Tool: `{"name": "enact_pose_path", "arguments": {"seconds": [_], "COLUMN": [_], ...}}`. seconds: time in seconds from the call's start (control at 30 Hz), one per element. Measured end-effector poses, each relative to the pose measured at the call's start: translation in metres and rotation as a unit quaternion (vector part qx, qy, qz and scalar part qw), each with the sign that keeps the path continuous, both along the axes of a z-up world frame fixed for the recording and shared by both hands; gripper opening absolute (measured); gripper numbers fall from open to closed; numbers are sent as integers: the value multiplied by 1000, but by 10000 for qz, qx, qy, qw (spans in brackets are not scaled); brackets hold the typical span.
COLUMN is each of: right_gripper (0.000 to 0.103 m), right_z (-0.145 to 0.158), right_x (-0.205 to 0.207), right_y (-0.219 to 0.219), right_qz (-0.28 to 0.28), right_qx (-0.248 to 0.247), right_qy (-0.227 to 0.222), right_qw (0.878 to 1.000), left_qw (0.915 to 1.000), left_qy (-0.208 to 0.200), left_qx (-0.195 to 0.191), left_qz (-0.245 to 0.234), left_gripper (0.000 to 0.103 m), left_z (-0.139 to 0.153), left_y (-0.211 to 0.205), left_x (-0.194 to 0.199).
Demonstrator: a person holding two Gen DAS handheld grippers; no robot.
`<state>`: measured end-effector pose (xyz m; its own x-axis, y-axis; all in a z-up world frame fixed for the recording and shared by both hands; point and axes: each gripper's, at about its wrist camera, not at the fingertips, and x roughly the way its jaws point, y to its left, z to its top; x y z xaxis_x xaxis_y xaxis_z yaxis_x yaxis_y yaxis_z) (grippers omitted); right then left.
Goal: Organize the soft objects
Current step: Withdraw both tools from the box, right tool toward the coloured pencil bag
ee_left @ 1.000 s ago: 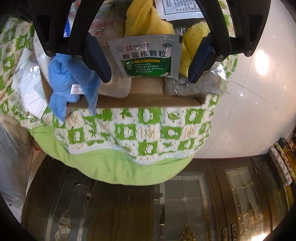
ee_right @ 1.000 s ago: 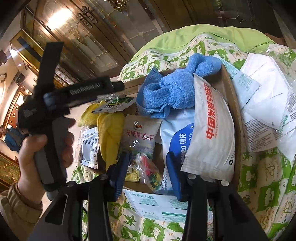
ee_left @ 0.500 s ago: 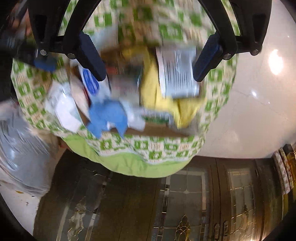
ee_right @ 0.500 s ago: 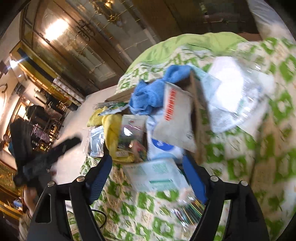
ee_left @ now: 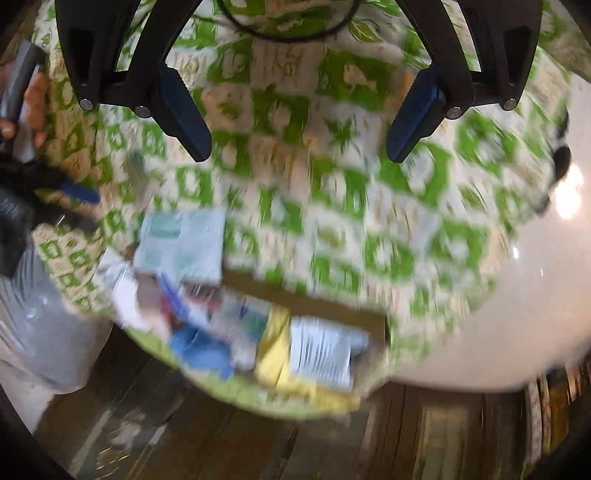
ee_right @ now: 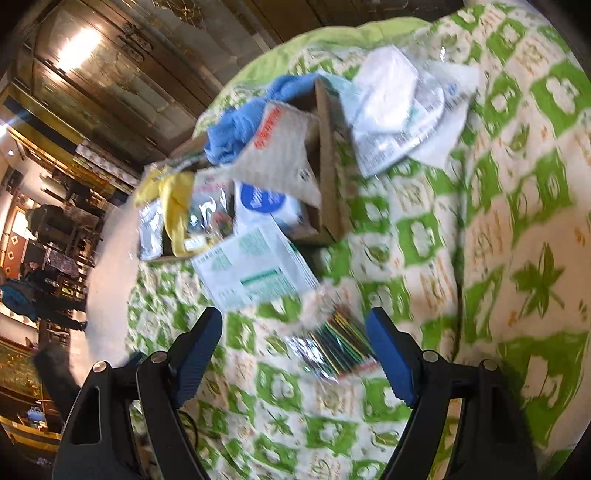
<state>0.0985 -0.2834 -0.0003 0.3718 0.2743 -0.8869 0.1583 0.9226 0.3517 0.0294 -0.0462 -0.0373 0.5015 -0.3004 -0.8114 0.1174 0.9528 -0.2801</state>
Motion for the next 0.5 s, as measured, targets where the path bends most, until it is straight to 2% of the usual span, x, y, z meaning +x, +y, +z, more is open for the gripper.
{"name": "enact_pose_path", "arguments": {"seconds": [0.07,0.17,0.4,0.5], "right_gripper": [80,80,81,81], "right_z": [-2,-6,-20,-28], "right_x": [-3,-5,-4,-2], "right_y": [1,3,10,18], "right_qz": [50,121,298,447], "right_qx": [-37,-159,-425,-586], "right_qy": [75,165,479,621], "right_qw": [10000,9997,9975,9953], "left_qw": [9999,9994,9981,9975], "left_qy": [-29,241,344,308], "left_qx": [121,195,-201,-134], "left_qz": [-80,-173,-470,-619], "left_gripper": [97,97,97,97], "left_z": [0,-8,-4,-6], "left_y": [-4,-11,-38,-55], "left_x": [-4,2,35,52]}}
